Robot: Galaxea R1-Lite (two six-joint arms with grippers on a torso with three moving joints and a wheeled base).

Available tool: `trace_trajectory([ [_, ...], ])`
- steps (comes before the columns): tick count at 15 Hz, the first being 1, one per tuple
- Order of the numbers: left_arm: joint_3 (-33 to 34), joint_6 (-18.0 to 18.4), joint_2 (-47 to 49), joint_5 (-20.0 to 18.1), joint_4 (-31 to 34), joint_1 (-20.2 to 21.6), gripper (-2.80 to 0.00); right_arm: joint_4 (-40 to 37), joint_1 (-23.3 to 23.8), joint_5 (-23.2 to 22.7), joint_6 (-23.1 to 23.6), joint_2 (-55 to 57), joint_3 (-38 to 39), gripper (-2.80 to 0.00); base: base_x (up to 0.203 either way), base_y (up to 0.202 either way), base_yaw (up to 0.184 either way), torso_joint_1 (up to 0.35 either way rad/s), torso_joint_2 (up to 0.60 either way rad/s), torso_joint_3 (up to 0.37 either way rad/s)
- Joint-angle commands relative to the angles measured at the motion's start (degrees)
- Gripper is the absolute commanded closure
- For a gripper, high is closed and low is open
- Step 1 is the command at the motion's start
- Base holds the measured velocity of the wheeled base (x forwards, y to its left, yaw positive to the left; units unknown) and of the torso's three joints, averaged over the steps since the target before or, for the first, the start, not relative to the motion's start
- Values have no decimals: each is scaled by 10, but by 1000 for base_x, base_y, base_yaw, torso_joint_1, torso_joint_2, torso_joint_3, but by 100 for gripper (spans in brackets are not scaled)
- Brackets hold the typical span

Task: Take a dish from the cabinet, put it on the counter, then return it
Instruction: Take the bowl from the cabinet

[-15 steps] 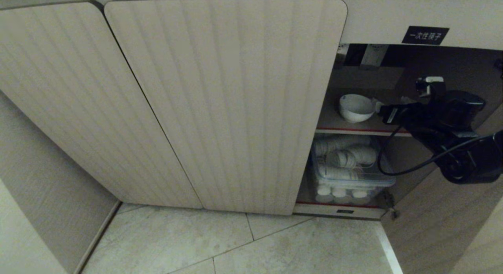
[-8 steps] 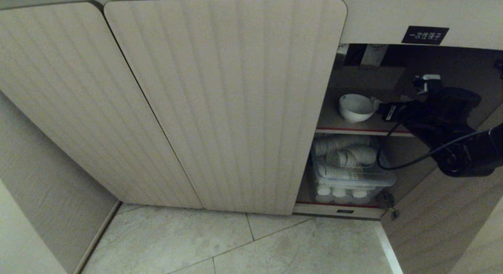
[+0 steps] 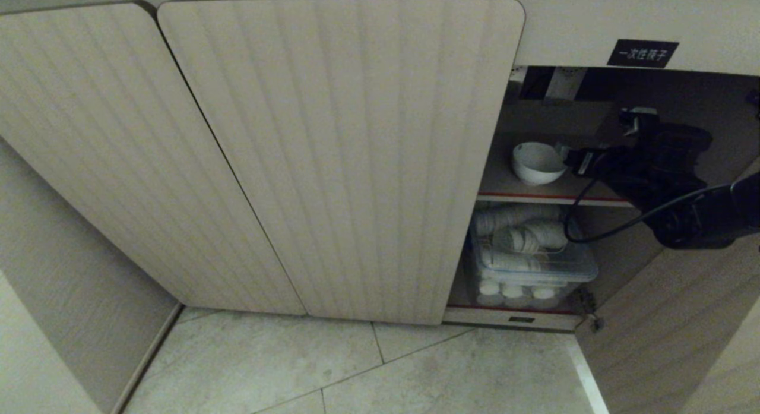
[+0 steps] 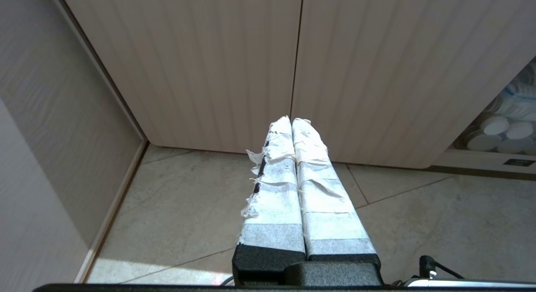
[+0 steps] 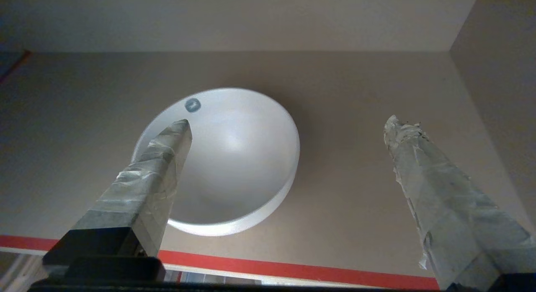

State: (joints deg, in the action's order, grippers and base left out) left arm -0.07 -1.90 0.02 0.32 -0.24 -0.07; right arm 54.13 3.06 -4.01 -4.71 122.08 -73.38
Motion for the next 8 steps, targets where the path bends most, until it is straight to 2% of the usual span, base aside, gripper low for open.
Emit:
trace_trajectory([
  [1, 1, 0, 0, 0, 0, 0, 0, -17, 0, -1, -9, 15, -26, -280, 0, 0, 0, 0, 0, 0],
  [4, 1, 0, 0, 0, 0, 0, 0, -60, 3, 0, -28, 23, -50, -280, 0, 0, 0, 0, 0, 0],
  [8, 0, 0, 0, 0, 0, 0, 0, -74, 4, 0, -31, 40, -78, -280, 0, 0, 0, 0, 0, 0],
])
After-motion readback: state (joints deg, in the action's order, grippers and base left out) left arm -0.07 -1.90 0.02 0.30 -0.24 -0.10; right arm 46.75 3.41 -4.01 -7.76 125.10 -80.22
